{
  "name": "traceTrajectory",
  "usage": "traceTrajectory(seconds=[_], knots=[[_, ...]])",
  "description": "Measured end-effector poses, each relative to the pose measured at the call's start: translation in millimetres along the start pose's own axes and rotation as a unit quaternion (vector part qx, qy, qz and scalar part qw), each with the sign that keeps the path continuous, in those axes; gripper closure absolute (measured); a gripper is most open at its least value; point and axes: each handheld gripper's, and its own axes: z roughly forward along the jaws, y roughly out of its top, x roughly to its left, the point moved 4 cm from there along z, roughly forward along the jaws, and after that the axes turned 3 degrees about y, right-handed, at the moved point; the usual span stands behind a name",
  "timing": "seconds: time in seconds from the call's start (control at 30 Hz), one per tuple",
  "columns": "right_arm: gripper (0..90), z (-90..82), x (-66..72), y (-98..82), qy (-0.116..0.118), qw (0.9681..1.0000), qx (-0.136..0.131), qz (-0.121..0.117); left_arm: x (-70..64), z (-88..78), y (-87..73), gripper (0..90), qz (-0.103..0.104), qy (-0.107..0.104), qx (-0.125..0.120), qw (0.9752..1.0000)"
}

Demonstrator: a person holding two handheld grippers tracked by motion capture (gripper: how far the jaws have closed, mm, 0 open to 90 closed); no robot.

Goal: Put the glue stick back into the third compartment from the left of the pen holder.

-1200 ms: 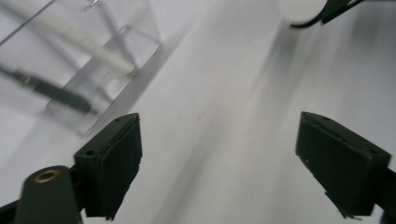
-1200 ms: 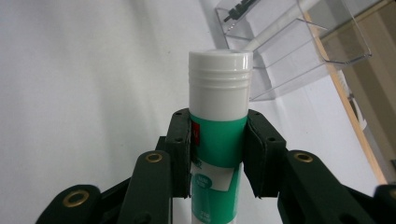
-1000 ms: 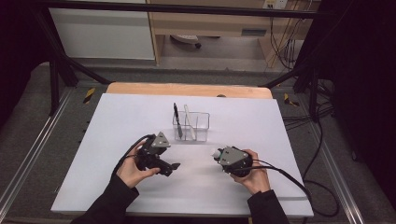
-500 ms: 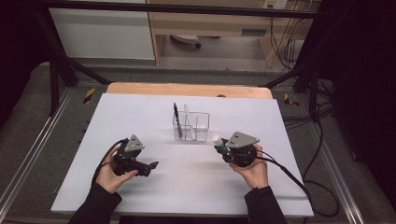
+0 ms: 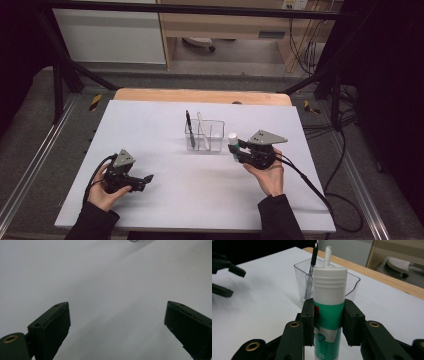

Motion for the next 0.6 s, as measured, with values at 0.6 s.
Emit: traceTrajectory(seconds=[0.6], knots=[[65.7, 16.0, -13.9, 38.0, -0.013, 0.9949, -0.077, 0.063, 12.6, -5.9, -18.4, 6.3, -0.016, 0.008, -0.004, 0.9998]])
